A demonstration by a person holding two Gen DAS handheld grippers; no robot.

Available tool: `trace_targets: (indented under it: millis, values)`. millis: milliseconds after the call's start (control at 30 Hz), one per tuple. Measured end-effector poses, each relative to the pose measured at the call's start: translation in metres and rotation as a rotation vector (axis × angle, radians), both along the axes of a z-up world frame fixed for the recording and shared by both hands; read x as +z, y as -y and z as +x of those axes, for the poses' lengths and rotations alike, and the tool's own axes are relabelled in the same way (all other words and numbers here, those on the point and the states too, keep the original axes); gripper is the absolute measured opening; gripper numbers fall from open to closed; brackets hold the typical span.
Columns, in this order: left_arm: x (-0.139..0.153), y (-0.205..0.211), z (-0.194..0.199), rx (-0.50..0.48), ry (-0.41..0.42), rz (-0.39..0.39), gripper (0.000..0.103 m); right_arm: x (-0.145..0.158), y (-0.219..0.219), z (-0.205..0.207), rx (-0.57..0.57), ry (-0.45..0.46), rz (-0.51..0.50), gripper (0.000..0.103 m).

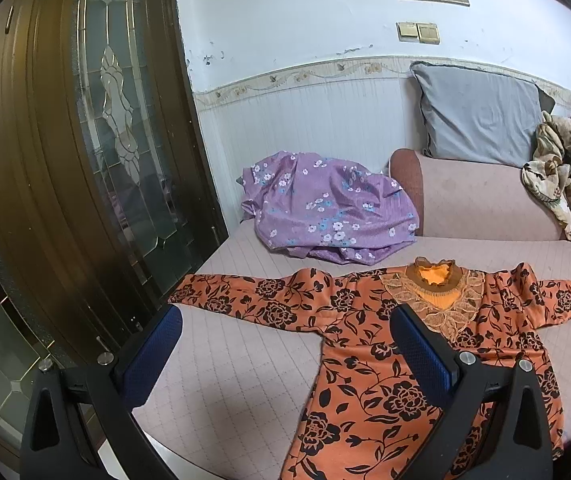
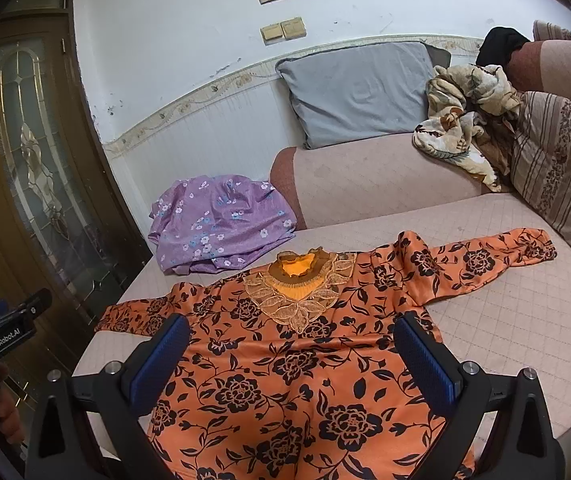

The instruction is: Fold small clothes

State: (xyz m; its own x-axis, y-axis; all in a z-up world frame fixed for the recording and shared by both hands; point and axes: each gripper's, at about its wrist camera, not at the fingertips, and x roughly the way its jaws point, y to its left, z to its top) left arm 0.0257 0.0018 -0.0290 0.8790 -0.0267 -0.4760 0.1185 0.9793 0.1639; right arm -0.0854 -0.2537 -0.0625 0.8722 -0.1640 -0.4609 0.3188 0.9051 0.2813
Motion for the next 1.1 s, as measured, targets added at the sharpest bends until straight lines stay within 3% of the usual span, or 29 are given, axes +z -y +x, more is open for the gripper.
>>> trace_targets:
  millis: [333, 433, 567, 633, 800, 933, 1000, 1100]
  values:
    - [-0.014, 0.011, 0.015, -0.004, -0.029, 0.018, 0.103, -0.010, 0.012, 0.014, -0.006, -0.063, 0.044, 0.103]
    - [-0.028, 0.021, 0.031, -0.029, -0.074, 0.022, 0.103, -0.018, 0.024, 0.024, -0.018, -0.070, 0.063, 0.103]
    - [-0.078, 0.049, 0.067, -0.083, -0.211, 0.038, 0.103, -0.036, 0.052, 0.033, -0.080, -0.116, 0.117, 0.103]
    - [-0.117, 0.071, 0.086, -0.108, -0.296, 0.073, 0.103, -0.039, 0.067, 0.029, -0.129, -0.148, 0.110, 0.103]
    - [-0.213, 0.123, 0.117, -0.166, -0.542, 0.149, 0.103, -0.024, 0.114, -0.009, -0.265, -0.133, 0.174, 0.103]
    - [-0.256, 0.140, 0.122, -0.188, -0.678, 0.124, 0.103, -0.012, 0.153, -0.048, -0.395, -0.150, 0.146, 0.103]
    - [-0.258, 0.131, 0.116, -0.181, -0.638, 0.040, 0.103, -0.012, 0.170, -0.060, -0.439, -0.154, 0.152, 0.103]
    - [-0.260, 0.130, 0.104, -0.229, -0.590, 0.054, 0.103, -0.023, 0.192, -0.064, -0.456, -0.160, 0.203, 0.103]
